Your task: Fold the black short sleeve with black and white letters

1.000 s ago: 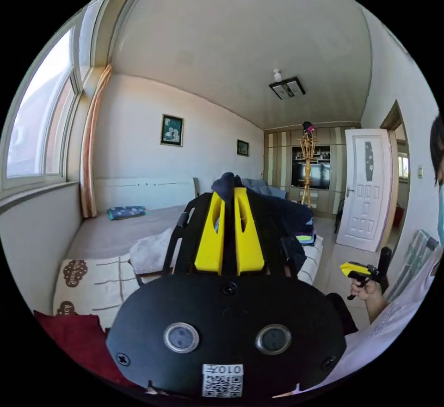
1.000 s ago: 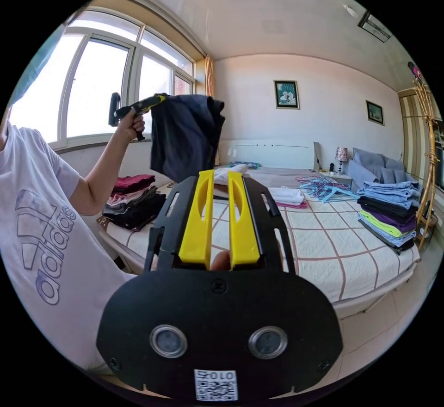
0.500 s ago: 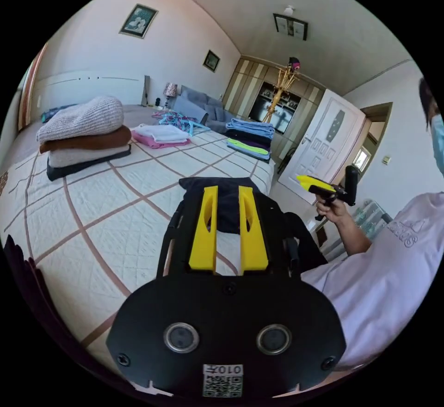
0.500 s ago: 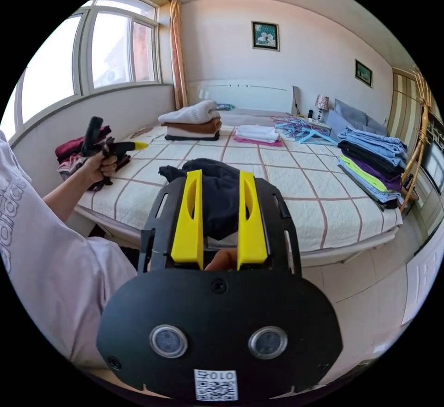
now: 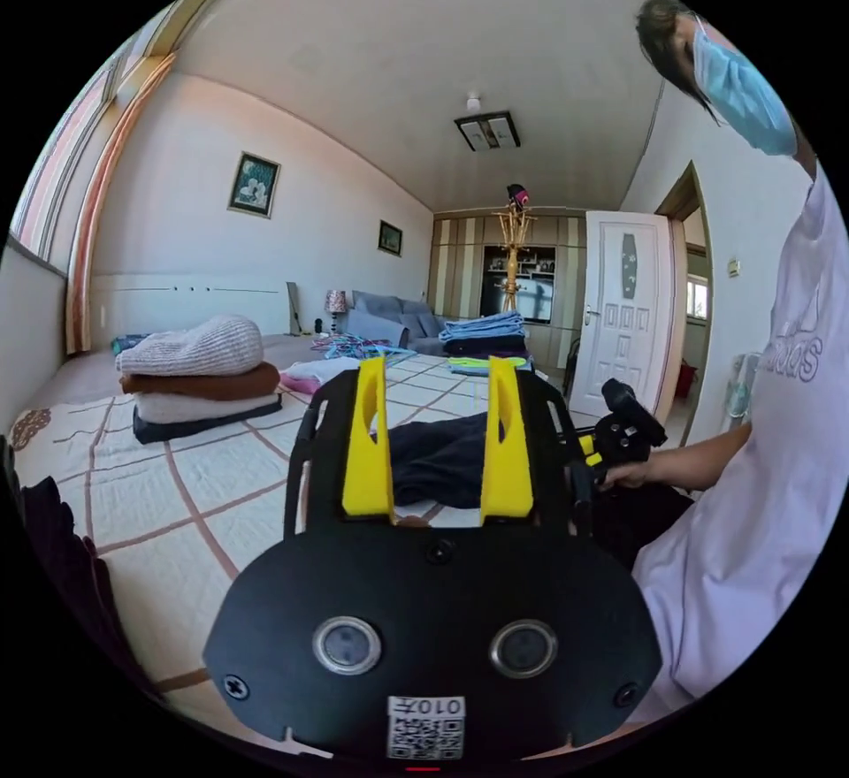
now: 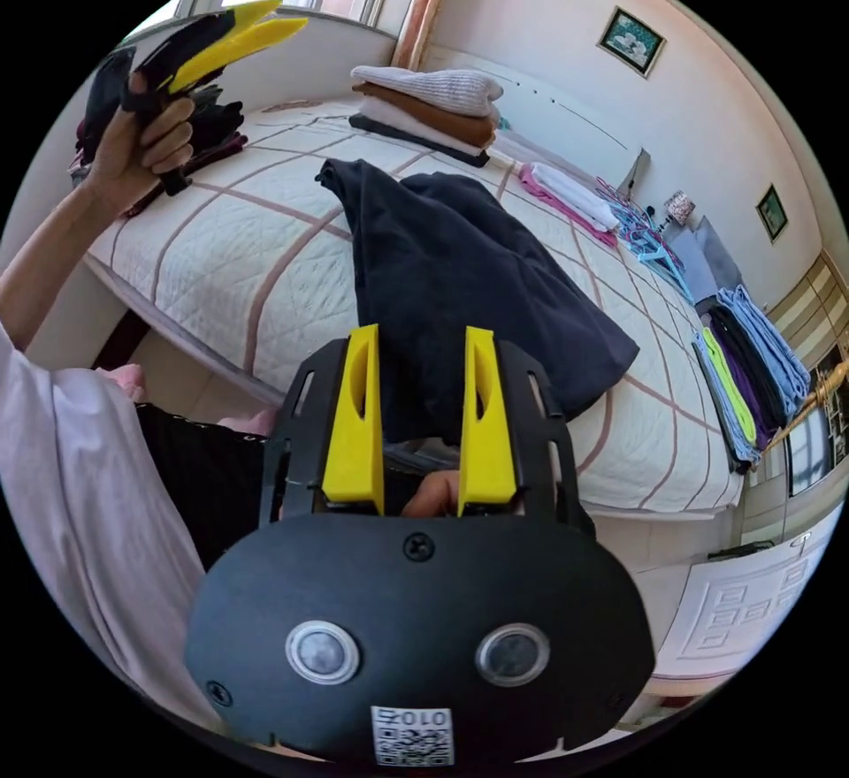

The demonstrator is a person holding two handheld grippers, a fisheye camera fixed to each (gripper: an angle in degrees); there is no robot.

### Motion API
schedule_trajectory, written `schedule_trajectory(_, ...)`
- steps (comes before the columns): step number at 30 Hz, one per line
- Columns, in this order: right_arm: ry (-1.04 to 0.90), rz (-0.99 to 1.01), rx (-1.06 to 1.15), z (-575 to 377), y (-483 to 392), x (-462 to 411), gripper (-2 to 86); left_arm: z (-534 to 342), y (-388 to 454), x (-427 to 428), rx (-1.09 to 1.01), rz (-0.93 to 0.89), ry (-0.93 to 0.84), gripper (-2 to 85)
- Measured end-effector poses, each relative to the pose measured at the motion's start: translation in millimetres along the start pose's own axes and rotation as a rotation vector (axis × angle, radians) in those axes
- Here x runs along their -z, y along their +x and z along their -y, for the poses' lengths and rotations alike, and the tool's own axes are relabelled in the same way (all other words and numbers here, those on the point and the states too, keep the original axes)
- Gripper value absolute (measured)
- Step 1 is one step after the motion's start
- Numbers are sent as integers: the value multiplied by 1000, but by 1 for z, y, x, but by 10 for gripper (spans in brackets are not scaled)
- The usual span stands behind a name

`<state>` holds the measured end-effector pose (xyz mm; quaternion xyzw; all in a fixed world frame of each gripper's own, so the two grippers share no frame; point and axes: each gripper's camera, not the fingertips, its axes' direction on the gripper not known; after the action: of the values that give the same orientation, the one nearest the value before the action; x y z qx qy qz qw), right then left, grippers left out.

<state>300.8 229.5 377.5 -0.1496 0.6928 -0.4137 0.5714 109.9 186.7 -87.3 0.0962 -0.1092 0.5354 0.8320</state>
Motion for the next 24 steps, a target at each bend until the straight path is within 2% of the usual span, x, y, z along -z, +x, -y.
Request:
schedule_trajectory(4, 21, -2, -20, 2, 4, 23, 49, -7, 9, -18, -104, 77, -70, 124)
schedule_trajectory(9, 197, 121, -164, 17, 72, 122, 21, -3, 5, -63, -172, 20, -327, 154)
schedule_trajectory(13, 295, 100, -115, 47, 102, 203, 16, 5, 13, -78, -168, 11, -303, 164)
schedule_trajectory(19, 380, 25, 12, 66, 75, 276, 14, 26, 42, -113, -139, -97, -270, 175)
schedule_trajectory(24, 419, -20, 2, 71, 74, 323, 13, 10, 53, -149, 19, 27, -368, 158)
